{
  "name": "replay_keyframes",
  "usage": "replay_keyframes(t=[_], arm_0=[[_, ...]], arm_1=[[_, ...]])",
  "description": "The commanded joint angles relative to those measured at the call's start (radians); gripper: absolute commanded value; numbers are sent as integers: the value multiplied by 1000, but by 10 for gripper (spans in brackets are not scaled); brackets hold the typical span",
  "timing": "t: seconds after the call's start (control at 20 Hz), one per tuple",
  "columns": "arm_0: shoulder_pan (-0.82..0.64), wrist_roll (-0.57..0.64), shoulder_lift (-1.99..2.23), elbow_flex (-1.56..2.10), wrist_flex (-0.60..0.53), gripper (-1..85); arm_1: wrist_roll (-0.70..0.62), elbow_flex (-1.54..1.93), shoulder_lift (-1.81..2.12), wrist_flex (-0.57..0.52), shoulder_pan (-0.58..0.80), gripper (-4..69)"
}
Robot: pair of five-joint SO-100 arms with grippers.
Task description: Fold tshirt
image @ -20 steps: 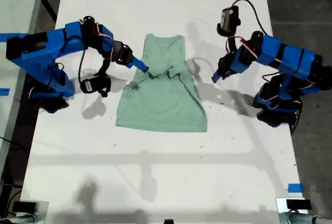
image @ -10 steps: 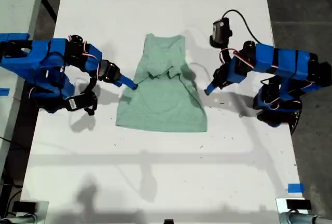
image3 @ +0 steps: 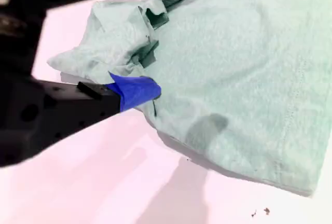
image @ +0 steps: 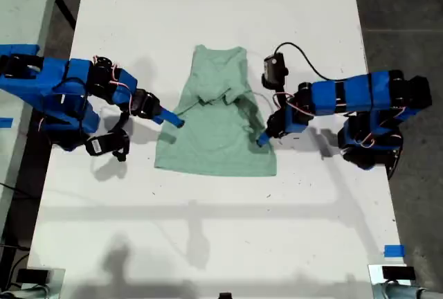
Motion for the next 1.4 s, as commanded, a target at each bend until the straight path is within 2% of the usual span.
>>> replay_keyframes(t=[0.0,0.25,0.4,0.55,0.65,0.75,0.85,1.0,1.1,1.35], arm_0=[[21,-14,49,-5,-18,293],[28,-14,69,6,-18,289],[34,-17,74,11,-21,288],[43,-20,74,11,-23,286],[48,-23,74,11,-23,286],[49,-25,75,9,-23,286],[49,-25,77,6,-23,286],[48,-25,86,6,-25,285],[44,-25,86,6,-28,285],[41,-25,91,5,-35,283]], arm_1=[[63,58,-15,-133,-35,269],[172,153,-46,-258,-84,226],[219,156,-58,-267,-104,184],[236,156,-63,-279,-120,119],[245,156,-64,-287,-135,-12],[244,156,-66,-288,-146,-12],[249,121,-54,-218,-161,-12],[242,-29,31,51,-179,-11],[236,-97,66,132,-184,-11],[225,-170,-43,43,-155,-11]])
